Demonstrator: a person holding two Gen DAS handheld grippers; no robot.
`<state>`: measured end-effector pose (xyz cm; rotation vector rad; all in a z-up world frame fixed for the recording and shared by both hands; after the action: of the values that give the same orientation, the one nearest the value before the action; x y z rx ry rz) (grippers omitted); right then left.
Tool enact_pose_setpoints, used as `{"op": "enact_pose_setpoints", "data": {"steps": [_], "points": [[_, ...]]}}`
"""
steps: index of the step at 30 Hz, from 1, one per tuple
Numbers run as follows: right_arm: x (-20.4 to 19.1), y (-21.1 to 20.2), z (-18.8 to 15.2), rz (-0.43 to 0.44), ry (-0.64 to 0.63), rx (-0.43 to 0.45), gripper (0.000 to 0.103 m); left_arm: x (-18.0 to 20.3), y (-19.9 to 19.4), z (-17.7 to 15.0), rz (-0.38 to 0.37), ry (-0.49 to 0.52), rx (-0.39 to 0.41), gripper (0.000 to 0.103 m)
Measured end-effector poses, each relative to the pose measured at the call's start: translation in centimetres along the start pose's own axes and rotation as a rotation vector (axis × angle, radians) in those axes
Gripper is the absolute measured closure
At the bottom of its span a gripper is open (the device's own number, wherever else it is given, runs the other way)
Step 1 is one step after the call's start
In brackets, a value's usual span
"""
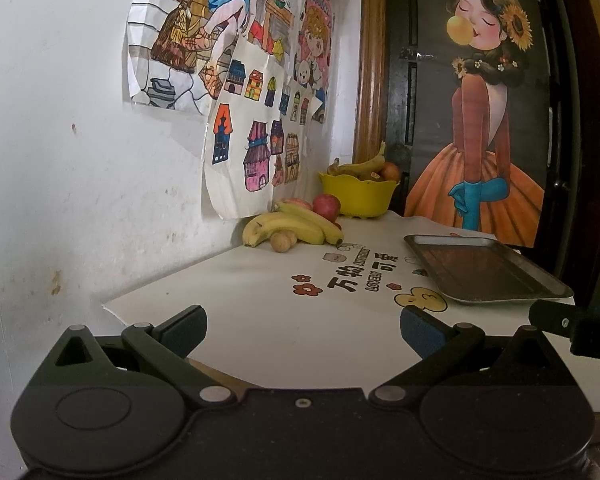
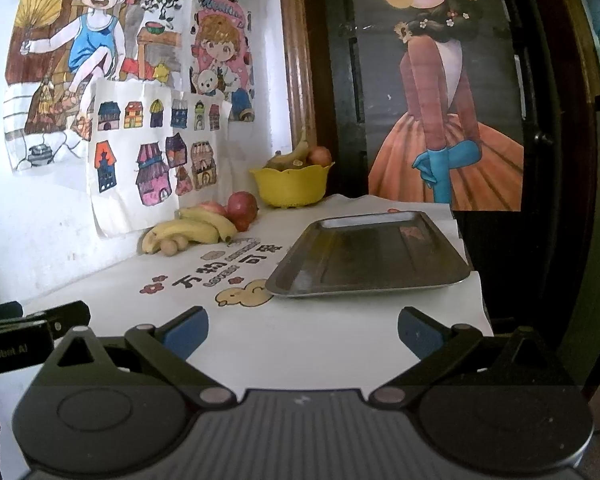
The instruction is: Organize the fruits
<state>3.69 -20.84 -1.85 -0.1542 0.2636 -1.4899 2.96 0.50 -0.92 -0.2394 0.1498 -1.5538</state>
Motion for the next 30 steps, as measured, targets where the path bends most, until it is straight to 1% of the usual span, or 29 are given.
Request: {"op": "enact_pose_setpoints", "data": {"steps": [20,30], "points": [[0.1,0.4,0.6,-0.004,-0.017,-0.007,0.000,-0.3,0.8,0.4,0.027,-0.009,-0.020,0.001],[-0.5,1.6,1.4,-0.009,-0.052,-0.020,0.000,-1.1,1.9,0.8,0.024,-0.045,-0.065,0.001]]}}
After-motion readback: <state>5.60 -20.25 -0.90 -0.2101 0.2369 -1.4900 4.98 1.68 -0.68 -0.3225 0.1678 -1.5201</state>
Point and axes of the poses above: each gripper's, at about its wrist camera, not at the fingertips, and y roughly the way its jaws point, x to its right, z to its top, the point moved 3 cm from there along y, roughly the way its jaws point
